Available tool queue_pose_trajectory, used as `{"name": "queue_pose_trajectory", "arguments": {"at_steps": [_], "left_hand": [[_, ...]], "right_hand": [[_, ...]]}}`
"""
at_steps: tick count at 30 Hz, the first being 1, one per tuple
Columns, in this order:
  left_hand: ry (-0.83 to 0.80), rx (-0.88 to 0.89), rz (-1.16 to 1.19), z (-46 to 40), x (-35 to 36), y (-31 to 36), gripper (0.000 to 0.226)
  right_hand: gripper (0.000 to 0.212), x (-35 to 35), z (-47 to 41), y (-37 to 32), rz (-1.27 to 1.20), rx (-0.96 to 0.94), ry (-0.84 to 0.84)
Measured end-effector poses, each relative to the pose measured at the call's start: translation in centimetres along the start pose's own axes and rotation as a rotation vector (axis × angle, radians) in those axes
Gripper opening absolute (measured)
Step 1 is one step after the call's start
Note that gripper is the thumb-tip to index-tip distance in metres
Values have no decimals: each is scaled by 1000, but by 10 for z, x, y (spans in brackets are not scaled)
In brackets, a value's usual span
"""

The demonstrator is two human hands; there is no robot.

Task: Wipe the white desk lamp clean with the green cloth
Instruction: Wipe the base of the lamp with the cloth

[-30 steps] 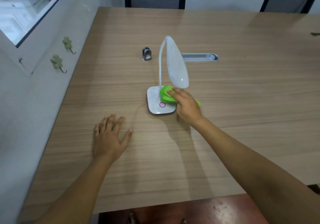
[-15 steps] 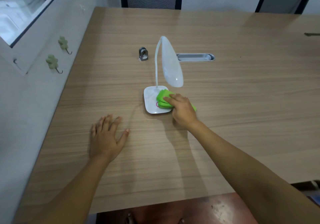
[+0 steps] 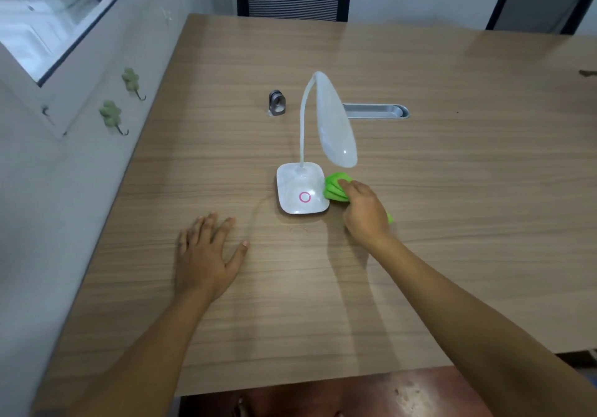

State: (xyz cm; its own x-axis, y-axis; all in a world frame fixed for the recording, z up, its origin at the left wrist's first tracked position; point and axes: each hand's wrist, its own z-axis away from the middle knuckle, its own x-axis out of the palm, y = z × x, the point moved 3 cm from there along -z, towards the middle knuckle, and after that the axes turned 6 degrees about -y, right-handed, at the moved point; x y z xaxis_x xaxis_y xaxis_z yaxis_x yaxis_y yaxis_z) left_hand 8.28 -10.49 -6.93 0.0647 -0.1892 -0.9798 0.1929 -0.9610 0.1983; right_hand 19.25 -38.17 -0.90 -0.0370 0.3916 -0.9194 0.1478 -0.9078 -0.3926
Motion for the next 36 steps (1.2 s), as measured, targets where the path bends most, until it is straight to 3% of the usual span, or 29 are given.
{"name": "queue_pose_trajectory", "arguments": {"at_steps": [3, 6, 13, 17, 23, 36], "left_hand": [[-7, -3, -2, 0, 1, -1, 65], [14, 17, -12, -1, 1, 0, 64], [6, 8, 1, 1, -4, 3, 61], [4, 2, 16, 3, -4, 3, 62], [32, -10, 72, 2, -4, 5, 59], [3, 29, 69, 7, -6, 21, 62]], "right_hand": [[61, -2, 18, -28, 28, -243, 86], [57, 8, 30, -67, 101, -531, 38], [48, 45, -20, -145, 112, -660, -58], [59, 70, -57, -168, 146, -601, -167], [58, 97, -95, -179, 188, -486, -278], [58, 101, -85, -169, 169, -258, -513]]}}
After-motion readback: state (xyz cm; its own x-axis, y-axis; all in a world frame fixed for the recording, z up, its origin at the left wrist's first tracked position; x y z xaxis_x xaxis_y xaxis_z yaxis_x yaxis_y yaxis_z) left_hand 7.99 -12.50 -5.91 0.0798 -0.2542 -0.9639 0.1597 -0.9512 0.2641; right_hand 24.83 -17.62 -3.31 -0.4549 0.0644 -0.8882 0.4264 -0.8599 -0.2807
